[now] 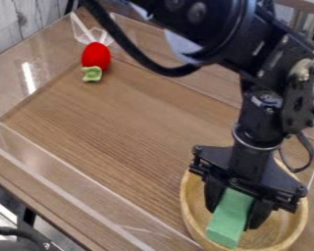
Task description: Remove the green stick from the brown bowl and put it on the table
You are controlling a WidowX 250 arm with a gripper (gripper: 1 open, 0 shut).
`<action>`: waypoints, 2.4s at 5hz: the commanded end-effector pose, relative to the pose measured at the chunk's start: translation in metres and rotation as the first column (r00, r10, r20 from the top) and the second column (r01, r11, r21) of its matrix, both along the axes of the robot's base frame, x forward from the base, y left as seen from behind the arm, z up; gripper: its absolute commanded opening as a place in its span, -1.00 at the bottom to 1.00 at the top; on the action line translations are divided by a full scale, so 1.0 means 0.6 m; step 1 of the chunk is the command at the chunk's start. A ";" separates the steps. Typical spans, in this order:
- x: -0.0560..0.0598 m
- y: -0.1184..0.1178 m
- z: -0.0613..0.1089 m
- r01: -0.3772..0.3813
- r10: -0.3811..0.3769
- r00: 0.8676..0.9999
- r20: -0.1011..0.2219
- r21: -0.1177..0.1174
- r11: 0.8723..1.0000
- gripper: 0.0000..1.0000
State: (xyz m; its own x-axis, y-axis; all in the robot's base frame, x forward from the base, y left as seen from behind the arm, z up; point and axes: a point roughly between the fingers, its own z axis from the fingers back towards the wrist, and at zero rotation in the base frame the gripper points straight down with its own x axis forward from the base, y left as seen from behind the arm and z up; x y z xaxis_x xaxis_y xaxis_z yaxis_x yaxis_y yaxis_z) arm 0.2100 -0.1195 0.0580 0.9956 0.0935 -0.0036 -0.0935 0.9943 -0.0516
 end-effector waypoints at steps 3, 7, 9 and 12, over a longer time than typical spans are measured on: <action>0.064 0.072 0.104 0.076 -0.077 0.995 0.069 0.009 0.997 -1.00; 0.066 0.097 0.064 0.245 -0.244 0.968 0.054 -0.007 0.970 -1.00; 0.053 0.121 0.047 0.359 -0.359 0.932 0.050 0.003 0.933 -1.00; 0.040 0.118 0.080 0.418 -0.418 0.907 0.041 0.012 0.908 -1.00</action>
State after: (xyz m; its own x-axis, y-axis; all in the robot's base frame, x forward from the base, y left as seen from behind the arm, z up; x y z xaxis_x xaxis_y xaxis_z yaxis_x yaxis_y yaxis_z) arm 0.2263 -0.0472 0.0904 0.9448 -0.3265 -0.0253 0.3247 0.9440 -0.0587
